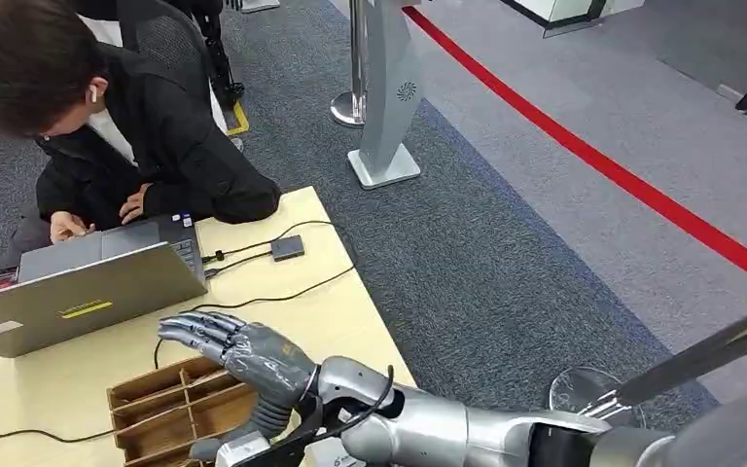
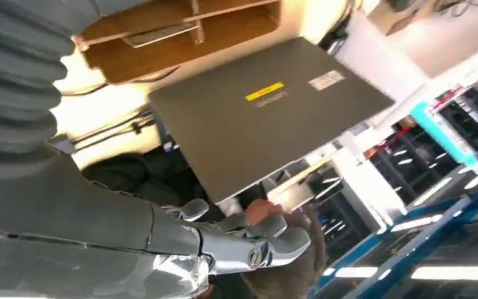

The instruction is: Pass the card to the sensor for recognition and then transmit it.

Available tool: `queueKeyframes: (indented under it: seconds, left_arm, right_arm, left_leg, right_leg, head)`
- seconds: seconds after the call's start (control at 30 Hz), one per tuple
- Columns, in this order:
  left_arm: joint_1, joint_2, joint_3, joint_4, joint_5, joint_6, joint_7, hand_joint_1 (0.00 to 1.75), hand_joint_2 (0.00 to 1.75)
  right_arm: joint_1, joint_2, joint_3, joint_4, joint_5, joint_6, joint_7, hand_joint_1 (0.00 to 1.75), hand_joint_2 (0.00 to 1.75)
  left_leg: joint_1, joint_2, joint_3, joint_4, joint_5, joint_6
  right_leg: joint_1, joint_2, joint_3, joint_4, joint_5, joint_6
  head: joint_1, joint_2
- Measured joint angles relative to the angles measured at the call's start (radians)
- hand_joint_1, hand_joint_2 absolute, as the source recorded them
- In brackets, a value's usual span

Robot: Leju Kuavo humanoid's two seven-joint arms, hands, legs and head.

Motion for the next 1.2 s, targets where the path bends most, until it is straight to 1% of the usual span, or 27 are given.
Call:
queueKeyframes:
  seconds: [0.03,0.07,0.1,0.13,0.2,0.23,0.27,0.3,0.33,0.37,0.4,0.57,0.83,1.2]
  left_arm:
    - [-0.031,0.018,0.008,0.106,0.032,0.140,0.020,0.00,0.00]
    - [-0.062,0.034,0.008,0.196,0.045,0.339,0.050,0.00,0.00]
    - [-0.085,0.054,0.010,0.254,0.037,0.575,0.065,0.00,0.00]
    - [-0.106,0.064,0.014,0.305,0.032,0.783,0.065,0.00,0.00]
    - [-0.117,0.112,0.018,0.359,0.082,1.021,0.050,0.00,0.00]
    - [-0.118,0.139,0.020,0.379,0.124,1.087,0.041,0.00,0.00]
    - [-0.119,0.165,0.024,0.395,0.143,1.072,0.034,0.00,0.00]
    - [-0.116,0.180,0.027,0.407,0.147,1.023,0.032,0.00,0.00]
    - [-0.115,0.194,0.027,0.420,0.146,0.933,0.027,0.00,0.00]
    - [-0.119,0.202,0.027,0.429,0.146,0.894,0.026,0.00,0.00]
    - [-0.124,0.206,0.027,0.442,0.146,0.876,0.026,0.00,0.00]
    - [-0.137,0.211,0.040,0.489,0.146,0.856,0.027,0.00,0.00]
    - [-0.137,0.226,0.040,0.502,0.146,0.853,0.027,0.00,0.00]
    - [-0.137,0.229,0.040,0.509,0.146,0.846,0.030,0.00,0.00]
  right_arm:
    - [0.013,-0.005,0.000,-0.001,0.032,-0.015,0.013,0.00,1.75]
    - [0.032,-0.007,-0.002,-0.003,0.075,-0.024,0.027,0.00,1.75]
    - [0.052,-0.008,-0.004,-0.009,0.118,-0.029,0.039,0.00,1.75]
    - [0.072,-0.011,-0.005,-0.018,0.153,-0.035,0.050,0.00,1.75]
    - [0.097,-0.015,-0.007,-0.027,0.194,-0.047,0.064,0.00,1.75]
    - [0.105,-0.021,-0.010,-0.031,0.210,-0.050,0.070,0.00,1.75]
    - [0.113,-0.026,-0.013,-0.032,0.229,-0.054,0.076,0.00,1.75]
    - [0.118,-0.028,-0.015,-0.033,0.243,-0.055,0.079,0.00,1.75]
    - [0.122,-0.029,-0.016,-0.034,0.263,-0.057,0.087,0.00,1.75]
    - [0.123,-0.030,-0.017,-0.034,0.277,-0.058,0.093,0.00,1.75]
    - [0.123,-0.031,-0.018,-0.034,0.290,-0.059,0.098,0.00,1.75]
    - [0.124,-0.034,-0.023,-0.031,0.316,-0.059,0.113,0.00,1.75]
    - [0.103,-0.034,-0.022,-0.011,0.360,-0.053,0.132,0.00,1.75]
    - [0.047,-0.032,-0.003,0.025,0.358,0.005,0.151,0.00,1.75]
  left_leg:
    - [-0.002,-0.003,0.000,-0.001,0.001,0.001]
    - [-0.002,-0.006,-0.001,-0.001,0.001,0.001]
    - [0.001,-0.006,-0.001,-0.001,0.001,0.001]
    - [0.003,-0.005,-0.001,-0.001,0.000,0.000]
    - [0.003,-0.002,0.000,0.000,0.000,-0.001]
    - [0.003,-0.002,0.000,0.000,0.000,-0.001]
    - [0.002,-0.003,-0.001,0.000,0.000,-0.001]
    - [0.002,-0.004,-0.001,0.000,0.000,-0.001]
    - [0.002,-0.004,-0.001,0.000,0.000,-0.001]
    - [0.002,-0.004,-0.001,-0.001,0.000,-0.001]
    - [0.003,-0.004,-0.001,-0.001,0.000,-0.001]
    - [0.003,-0.004,-0.001,-0.001,0.000,-0.001]
    - [0.003,-0.004,-0.001,0.000,0.000,-0.001]
    - [0.003,-0.004,-0.001,0.000,0.000,-0.001]
  right_leg:
    - [-0.002,-0.004,0.001,0.000,0.000,0.000]
    - [-0.002,-0.007,0.002,0.001,-0.001,0.001]
    - [0.001,-0.007,0.006,0.001,-0.001,0.001]
    - [0.003,-0.006,0.007,0.000,0.000,-0.001]
    - [0.003,-0.003,0.006,0.000,0.000,-0.002]
    - [0.002,-0.003,0.005,0.000,0.000,-0.001]
    - [0.002,-0.003,0.004,0.000,0.000,-0.002]
    - [0.003,-0.004,0.004,0.000,0.000,-0.002]
    - [0.003,-0.005,0.004,0.000,-0.001,-0.002]
    - [0.003,-0.005,0.004,0.000,-0.001,-0.003]
    - [0.003,-0.005,0.004,0.000,-0.001,-0.003]
    - [0.003,-0.005,0.005,0.001,-0.001,-0.003]
    - [0.003,-0.005,0.005,0.001,-0.001,-0.003]
    - [0.003,-0.005,0.005,0.001,-0.001,-0.003]
  head:
    - [-0.002,0.000]
    - [-0.002,0.000]
    - [0.000,0.000]
    - [0.002,0.000]
    - [0.002,0.000]
    - [0.000,0.000]
    - [0.000,0.000]
    - [0.000,0.000]
    - [0.000,0.000]
    - [0.000,0.000]
    - [-0.001,0.000]
    - [0.001,0.000]
    - [0.000,0.000]
    - [0.000,0.000]
